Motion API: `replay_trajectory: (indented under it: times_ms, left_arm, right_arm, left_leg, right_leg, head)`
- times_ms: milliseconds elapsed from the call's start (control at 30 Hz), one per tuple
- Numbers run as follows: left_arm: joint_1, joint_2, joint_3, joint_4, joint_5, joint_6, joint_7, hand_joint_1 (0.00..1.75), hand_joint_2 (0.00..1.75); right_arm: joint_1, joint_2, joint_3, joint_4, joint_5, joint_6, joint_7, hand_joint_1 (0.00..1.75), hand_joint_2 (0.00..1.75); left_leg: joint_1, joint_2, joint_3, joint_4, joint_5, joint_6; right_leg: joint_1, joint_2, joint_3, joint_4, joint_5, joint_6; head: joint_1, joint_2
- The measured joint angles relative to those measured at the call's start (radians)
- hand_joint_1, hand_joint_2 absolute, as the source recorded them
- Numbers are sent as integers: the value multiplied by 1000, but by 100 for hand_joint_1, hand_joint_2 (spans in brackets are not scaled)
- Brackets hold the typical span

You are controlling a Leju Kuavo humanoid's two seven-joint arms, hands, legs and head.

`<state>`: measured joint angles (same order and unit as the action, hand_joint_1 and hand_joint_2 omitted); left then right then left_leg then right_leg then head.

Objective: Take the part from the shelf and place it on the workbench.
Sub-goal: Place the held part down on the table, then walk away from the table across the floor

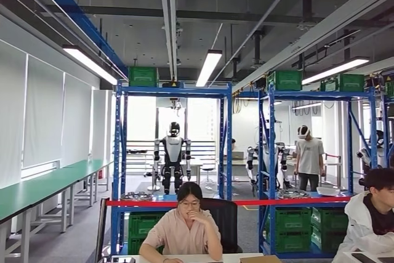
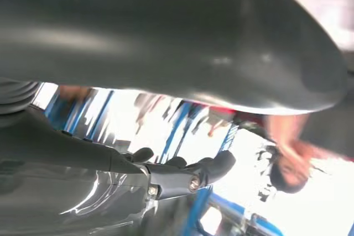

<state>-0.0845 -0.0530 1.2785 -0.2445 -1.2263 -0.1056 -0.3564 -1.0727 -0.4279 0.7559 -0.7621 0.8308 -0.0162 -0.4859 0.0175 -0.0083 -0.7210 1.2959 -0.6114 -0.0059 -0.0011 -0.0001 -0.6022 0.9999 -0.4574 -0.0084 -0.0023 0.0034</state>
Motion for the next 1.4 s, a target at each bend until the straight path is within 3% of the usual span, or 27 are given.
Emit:
replay_trajectory:
  times_ms: [33, 67, 133, 200, 300, 367, 467, 500, 533, 567, 667, 733, 833, 900, 967, 1000, 1033, 1067, 1100, 1167, 1233, 1333, 1400]
  left_arm:
    - [1, 0, 0, 0, 6, -6, -4, 0, 0]
    - [1, 0, 1, 0, 11, -11, -7, 0, 0]
    - [-2, 0, 2, 0, 17, -14, -11, 0, 0]
    - [-3, -1, 2, 0, 18, -14, -15, 0, 0]
    - [5, -1, 3, 0, 18, -9, -15, 0, 0]
    - [6, -2, 3, 0, 17, -2, -13, 0, 0]
    - [6, -2, 4, 0, 18, 5, -13, 0, 0]
    - [6, -2, 4, 0, 18, 7, -13, 0, 0]
    - [6, -2, 4, 0, 18, 7, -13, 0, 0]
    - [6, -2, 4, 0, 18, 8, -13, 0, 0]
    - [5, -2, 5, 0, 19, 10, -15, 0, 0]
    - [5, -2, 6, 0, 19, 12, -17, 0, 0]
    - [7, -2, 9, 0, 22, 13, -18, 0, 0]
    - [8, -2, 10, 0, 24, 14, -18, 0, 0]
    - [8, -3, 11, 0, 28, 14, -19, 0, 0]
    - [8, -3, 11, 0, 31, 15, -19, 0, 0]
    - [8, -3, 12, 0, 33, 15, -19, 0, 0]
    - [8, -3, 12, 0, 35, 16, -19, 0, 0]
    - [8, -3, 13, 0, 37, 18, -19, 0, 0]
    - [7, -3, 14, 0, 42, 21, -19, 0, 0]
    - [6, -3, 17, 0, 47, 22, -19, 0, 0]
    - [9, -4, 26, 0, 53, 24, -16, 0, 0]
    - [11, -6, 31, 0, 54, 28, -14, 0, 0]
  right_arm:
    - [67, 21, -61, -37, -171, 45, -44, 0, 0]
    - [145, 53, -138, -86, -356, 109, -83, 0, 0]
    - [307, 133, -297, -208, -667, 258, -131, 0, 0]
    - [443, 210, -419, -348, -847, 383, -140, 0, 0]
    - [603, 314, -526, -563, -988, 500, -124, 0, 0]
    - [678, 368, -570, -686, -1054, 544, -107, 0, 0]
    - [765, 428, -608, -816, -1110, 584, -89, 0, 0]
    - [791, 444, -616, -850, -1117, 590, -86, 0, 0]
    - [812, 457, -622, -877, -1119, 594, -84, 0, 0]
    - [828, 467, -628, -899, -1120, 597, -84, 0, 0]
    - [859, 491, -644, -956, -1120, 613, -101, 0, 0]
    - [882, 505, -652, -991, -1119, 628, -114, 0, 0]
    - [915, 521, -660, -1026, -1116, 642, -124, 0, 0]
    - [935, 529, -665, -1042, -1109, 645, -133, 0, 0]
    - [959, 534, -673, -1054, -1093, 645, -147, 0, 0]
    - [974, 535, -679, -1059, -1084, 645, -155, 0, 0]
    - [987, 535, -684, -1062, -1075, 645, -163, 0, 0]
    - [1000, 535, -690, -1064, -1067, 646, -172, 0, 0]
    - [1013, 535, -695, -1067, -1061, 647, -180, 0, 0]
    - [1038, 535, -704, -1071, -1053, 653, -196, 0, 0]
    - [1065, 537, -715, -1073, -1052, 663, -205, 0, 0]
    - [1111, 546, -742, -1073, -1057, 693, -209, 0, 0]
    - [1139, 554, -765, -1069, -1058, 716, -209, 0, 0]
  left_leg:
    - [0, 0, -1, 5, 9, -1]
    - [0, 0, 17, -32, 35, -1]
    - [0, 0, 82, -170, 98, 2]
    - [-2, -1, 121, -258, 126, 8]
    - [-4, -4, 124, -268, 131, 19]
    - [0, -2, 124, -272, 137, 29]
    - [2, 3, 120, -274, 143, 37]
    - [1, 5, 117, -274, 145, 38]
    - [1, 6, 114, -273, 148, 38]
    - [0, 7, 111, -273, 151, 38]
    - [-2, 7, 105, -273, 161, 30]
    - [-2, 7, 104, -275, 171, 19]
    - [0, 6, 98, -278, 175, 1]
    - [0, 5, 77, -229, 113, -6]
    - [1, 5, 43, -107, 16, -10]
    - [2, 5, 33, -48, -13, -12]
    - [2, 5, 35, -12, -20, -14]
    - [2, 5, 53, -10, -6, -15]
    - [2, 5, 89, -47, 21, -15]
    - [2, 5, 191, -188, 61, -14]
    - [1, 3, 256, -291, 58, -6]
    - [-2, 5, 254, -308, 58, 14]
    - [-1, 10, 237, -309, 74, 32]
  right_leg:
    - [1, 0, 2, 0, -1, -1]
    - [2, 1, 4, 1, -2, -1]
    - [3, 2, 5, 6, -8, 3]
    - [6, 1, 2, 12, -12, 10]
    - [6, -2, 2, 16, -14, 19]
    - [4, -1, -8, 48, -49, 28]
    - [-3, 0, -66, 226, -163, 41]
    - [-4, 0, -80, 279, -185, 44]
    - [-5, 0, -79, 297, -189, 45]
    - [-5, 0, -57, 273, -173, 45]
    - [-1, 0, 78, 61, -101, 33]
    - [5, 1, 120, -14, -85, 23]
    - [6, 0, 112, -29, -65, 5]
    - [1, -4, 94, -39, -42, -11]
    - [1, -6, 71, -39, -23, -16]
    - [2, -7, 59, -38, -15, -16]
    - [2, -8, 47, -37, -8, -15]
    - [2, -9, 35, -34, -1, -13]
    - [1, -9, 24, -29, 5, -10]
    - [2, -8, 2, -12, 12, -2]
    - [5, -8, -13, 3, 19, 9]
    - [4, -6, -25, 11, 26, 28]
    - [0, -4, -43, 56, -29, 40]
  head:
    - [0, 0]
    - [0, 0]
    - [0, 0]
    - [0, 0]
    - [0, 0]
    - [0, 0]
    - [0, 0]
    - [0, 0]
    - [0, 0]
    - [0, 0]
    - [0, 0]
    - [0, 0]
    - [0, 0]
    - [0, 0]
    - [0, 0]
    - [0, 0]
    - [0, 0]
    - [0, 0]
    - [0, 0]
    - [0, 0]
    - [0, 0]
    - [0, 0]
    - [0, 0]
